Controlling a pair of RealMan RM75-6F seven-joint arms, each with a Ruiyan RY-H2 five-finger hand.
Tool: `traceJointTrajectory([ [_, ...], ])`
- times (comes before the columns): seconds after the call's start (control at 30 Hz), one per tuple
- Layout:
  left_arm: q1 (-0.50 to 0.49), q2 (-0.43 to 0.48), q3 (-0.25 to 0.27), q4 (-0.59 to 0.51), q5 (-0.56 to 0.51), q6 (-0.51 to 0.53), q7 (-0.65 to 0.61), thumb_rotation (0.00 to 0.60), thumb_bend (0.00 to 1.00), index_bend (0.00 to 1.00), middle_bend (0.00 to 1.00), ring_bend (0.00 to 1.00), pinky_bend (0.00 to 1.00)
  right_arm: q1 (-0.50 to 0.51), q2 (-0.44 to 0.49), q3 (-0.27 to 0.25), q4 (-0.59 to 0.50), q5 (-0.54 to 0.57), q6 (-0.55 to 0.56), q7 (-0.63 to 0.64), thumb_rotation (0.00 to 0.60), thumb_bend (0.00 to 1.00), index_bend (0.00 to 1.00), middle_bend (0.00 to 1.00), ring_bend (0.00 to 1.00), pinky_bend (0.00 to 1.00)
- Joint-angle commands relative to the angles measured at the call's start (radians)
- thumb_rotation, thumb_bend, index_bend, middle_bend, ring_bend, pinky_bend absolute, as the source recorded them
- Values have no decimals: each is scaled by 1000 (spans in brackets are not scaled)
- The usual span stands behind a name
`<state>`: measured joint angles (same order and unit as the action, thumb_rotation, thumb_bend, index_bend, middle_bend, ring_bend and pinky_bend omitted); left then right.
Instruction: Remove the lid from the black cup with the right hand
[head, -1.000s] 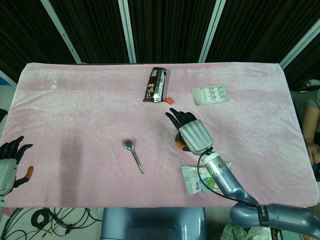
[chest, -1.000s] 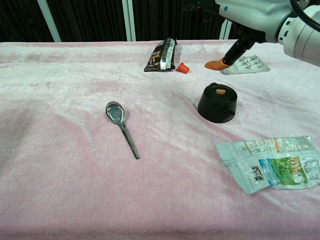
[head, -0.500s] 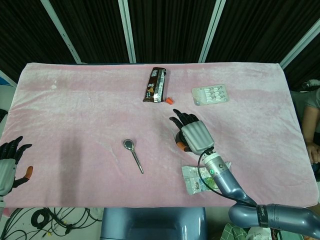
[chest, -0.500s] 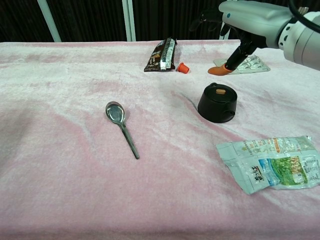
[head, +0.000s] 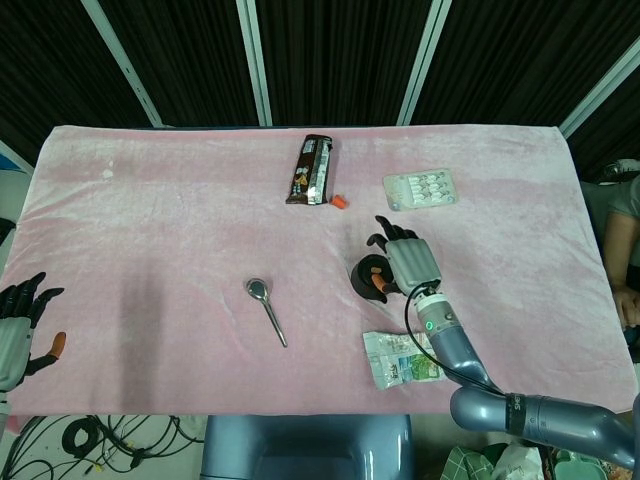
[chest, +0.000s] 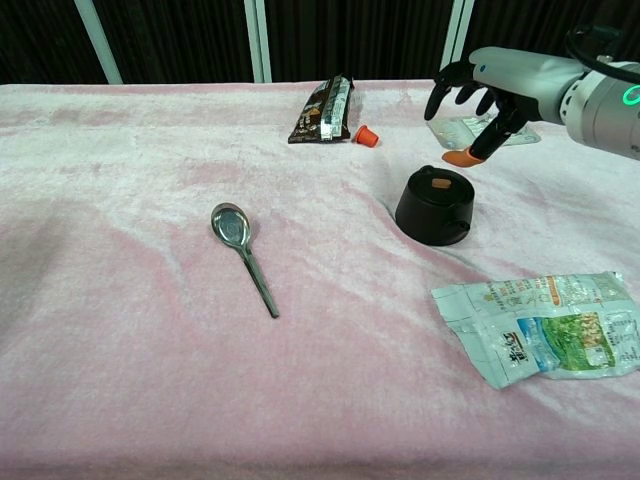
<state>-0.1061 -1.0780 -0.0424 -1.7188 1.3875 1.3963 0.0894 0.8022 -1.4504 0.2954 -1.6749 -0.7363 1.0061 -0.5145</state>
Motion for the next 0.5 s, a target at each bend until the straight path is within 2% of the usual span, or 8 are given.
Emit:
traceJointTrajectory([
  [0.03, -1, 0, 0, 0, 0, -1, 0, 600, 423, 189, 2, 0, 18, 11, -27, -1, 47, 34, -11, 13, 600, 264, 352, 37, 156, 199],
  [0.5, -4, 2, -2, -1, -4, -6, -1, 600, 422, 190, 2, 0, 18, 31, -97, -18, 154, 89, -47, 46, 600, 262, 405, 26, 156, 199],
])
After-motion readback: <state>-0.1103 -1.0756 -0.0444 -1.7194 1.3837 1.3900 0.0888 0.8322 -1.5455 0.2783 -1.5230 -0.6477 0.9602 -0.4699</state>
